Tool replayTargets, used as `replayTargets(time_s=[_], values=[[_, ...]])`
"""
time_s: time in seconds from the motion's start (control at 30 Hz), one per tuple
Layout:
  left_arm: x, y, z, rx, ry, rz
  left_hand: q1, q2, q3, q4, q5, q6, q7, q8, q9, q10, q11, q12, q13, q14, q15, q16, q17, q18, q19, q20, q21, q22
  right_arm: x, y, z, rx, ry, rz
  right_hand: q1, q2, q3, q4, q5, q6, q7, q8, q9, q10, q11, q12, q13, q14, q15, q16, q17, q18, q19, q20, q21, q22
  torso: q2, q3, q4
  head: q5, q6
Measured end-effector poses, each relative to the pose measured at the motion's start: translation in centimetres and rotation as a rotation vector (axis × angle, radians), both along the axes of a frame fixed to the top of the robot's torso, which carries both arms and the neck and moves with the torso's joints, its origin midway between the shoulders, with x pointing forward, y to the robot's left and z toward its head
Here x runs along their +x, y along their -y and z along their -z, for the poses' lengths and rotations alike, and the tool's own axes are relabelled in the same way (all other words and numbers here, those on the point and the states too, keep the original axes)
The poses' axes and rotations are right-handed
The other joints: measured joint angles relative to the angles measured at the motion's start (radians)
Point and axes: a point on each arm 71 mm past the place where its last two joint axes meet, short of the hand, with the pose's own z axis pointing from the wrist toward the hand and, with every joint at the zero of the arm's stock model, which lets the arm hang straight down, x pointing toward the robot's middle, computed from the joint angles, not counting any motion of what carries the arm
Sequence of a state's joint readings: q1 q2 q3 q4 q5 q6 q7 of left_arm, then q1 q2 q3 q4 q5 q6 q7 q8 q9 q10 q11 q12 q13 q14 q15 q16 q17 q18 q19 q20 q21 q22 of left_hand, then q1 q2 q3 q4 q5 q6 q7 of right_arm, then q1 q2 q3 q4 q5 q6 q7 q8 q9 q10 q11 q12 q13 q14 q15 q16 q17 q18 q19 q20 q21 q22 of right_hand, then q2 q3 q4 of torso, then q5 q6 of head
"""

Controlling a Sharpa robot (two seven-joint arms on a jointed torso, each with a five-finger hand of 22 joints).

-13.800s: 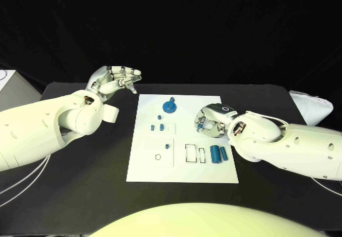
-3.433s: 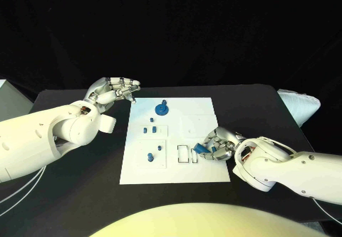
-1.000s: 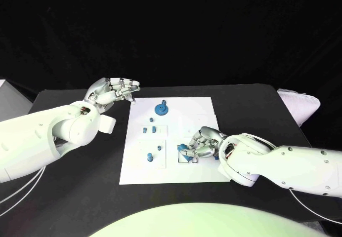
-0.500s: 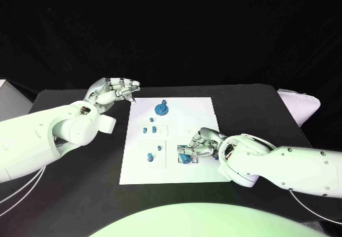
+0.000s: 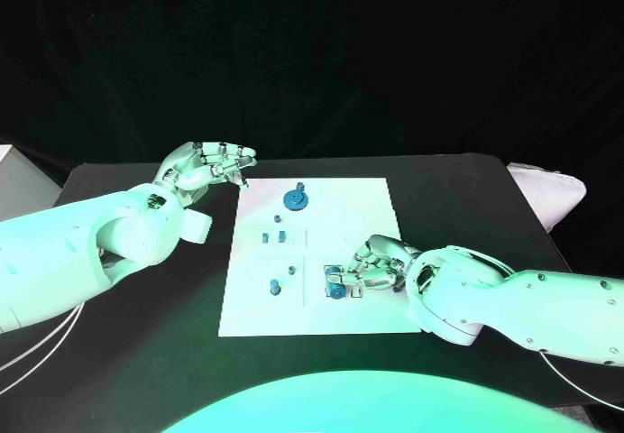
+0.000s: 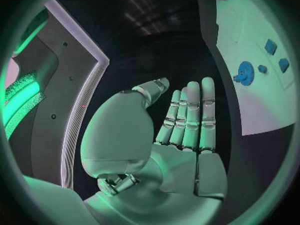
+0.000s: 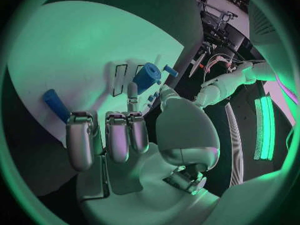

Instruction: Assemble the parts on the task board

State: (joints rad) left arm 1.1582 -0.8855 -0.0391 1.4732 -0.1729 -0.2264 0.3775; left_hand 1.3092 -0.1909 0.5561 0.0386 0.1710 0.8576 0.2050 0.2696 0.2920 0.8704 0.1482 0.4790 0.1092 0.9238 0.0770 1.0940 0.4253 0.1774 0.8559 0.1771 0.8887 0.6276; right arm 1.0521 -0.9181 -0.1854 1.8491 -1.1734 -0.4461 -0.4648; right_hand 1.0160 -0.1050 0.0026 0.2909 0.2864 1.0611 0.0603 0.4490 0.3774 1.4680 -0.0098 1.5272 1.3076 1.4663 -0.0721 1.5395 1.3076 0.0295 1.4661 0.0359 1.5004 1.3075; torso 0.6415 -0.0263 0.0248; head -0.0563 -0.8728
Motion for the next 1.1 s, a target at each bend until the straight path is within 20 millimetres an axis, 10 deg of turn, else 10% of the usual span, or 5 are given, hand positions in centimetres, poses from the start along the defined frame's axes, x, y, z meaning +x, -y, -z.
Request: replayTargets(time_s=[0.43,1.1], values=[[0.1,-0.1,0.0,0.002,-0.001,-0.003,0.0,0.0,0.0,0.0,0.0,-0.004,0.004,0.0,0.0,0.0,0.0,0.0,0.0,-0.004,0.004,0.0,0.0,0.0,0.0,0.0,0.0,-0.001,-0.6,1.0,-0.5,0.035,0.012,-0.027,0.025,-0.001,-0.003,-0.003,0.0,-0.004,-0.003,0.0,0.0,0.0,0.0,0.0,0.0,0.0,0.0,0.004,0.0,0.0,0.0,0.0,0.0,0.0,-0.001,0.0003,-0.0012,0.001,0.0],[0.1,-0.1,0.1,0.004,-0.004,-0.004,0.0,0.0,0.0,0.0,0.0,-0.004,0.004,0.0,0.0,0.0,0.0,0.0,-0.001,-0.004,0.004,0.0,0.0,0.0,0.0,0.0,-0.003,-0.001,-0.7,1.2,-0.4,0.058,-0.016,-0.099,0.299,-0.023,0.074,-0.01,-0.097,-0.01,-0.004,0.004,-0.024,0.0,0.0,0.0,0.0,0.0,0.0,0.004,0.0,0.0,-0.004,-0.004,0.004,0.001,0.0,-0.0004,0.0004,0.001,0.0]])
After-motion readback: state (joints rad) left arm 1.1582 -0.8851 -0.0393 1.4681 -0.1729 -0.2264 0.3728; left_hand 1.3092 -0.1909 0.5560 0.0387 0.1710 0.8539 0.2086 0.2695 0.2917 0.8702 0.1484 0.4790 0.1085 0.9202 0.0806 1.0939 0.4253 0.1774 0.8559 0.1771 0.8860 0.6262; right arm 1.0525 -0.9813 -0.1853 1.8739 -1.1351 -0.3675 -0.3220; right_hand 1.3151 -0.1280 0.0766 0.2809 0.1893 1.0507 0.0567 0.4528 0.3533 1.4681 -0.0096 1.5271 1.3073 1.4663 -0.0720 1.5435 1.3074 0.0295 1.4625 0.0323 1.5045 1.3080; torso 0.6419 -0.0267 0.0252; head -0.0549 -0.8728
